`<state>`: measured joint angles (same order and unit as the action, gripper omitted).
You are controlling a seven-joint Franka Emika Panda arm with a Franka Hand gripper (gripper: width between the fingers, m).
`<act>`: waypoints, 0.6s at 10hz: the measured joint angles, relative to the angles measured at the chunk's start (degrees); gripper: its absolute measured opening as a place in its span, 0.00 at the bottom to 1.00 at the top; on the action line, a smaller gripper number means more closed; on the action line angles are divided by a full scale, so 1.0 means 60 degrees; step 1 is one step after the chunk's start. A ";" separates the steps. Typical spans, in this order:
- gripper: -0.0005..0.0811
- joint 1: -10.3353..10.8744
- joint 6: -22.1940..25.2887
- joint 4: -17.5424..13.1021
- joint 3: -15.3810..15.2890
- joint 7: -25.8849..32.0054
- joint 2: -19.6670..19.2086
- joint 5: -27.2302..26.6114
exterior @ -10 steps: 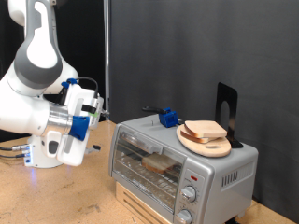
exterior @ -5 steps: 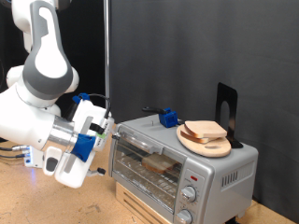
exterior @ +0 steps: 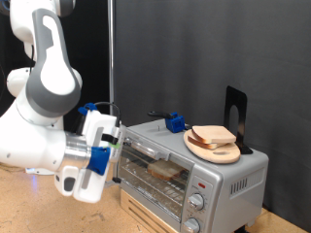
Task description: Make a piece of toast with the oven
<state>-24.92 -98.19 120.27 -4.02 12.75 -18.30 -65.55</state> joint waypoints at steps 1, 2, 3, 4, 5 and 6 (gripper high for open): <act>1.00 0.0010 -0.0140 -0.0417 -0.0040 0.0101 -0.0395 -0.0043; 1.00 0.0029 -0.0215 -0.0751 -0.0080 0.0177 -0.0712 -0.0048; 1.00 0.0025 -0.0204 -0.0721 -0.0079 0.0163 -0.0705 -0.0047; 1.00 -0.0002 0.0144 -0.0713 -0.0080 0.0212 -0.0718 -0.0044; 1.00 -0.0017 0.0412 -0.0778 -0.0084 0.0227 -0.0803 -0.0075; 1.00 -0.0007 0.0372 -0.1007 -0.0145 0.0249 -0.1055 -0.0276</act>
<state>-24.96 -95.96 114.23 -4.89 14.25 -24.63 -67.21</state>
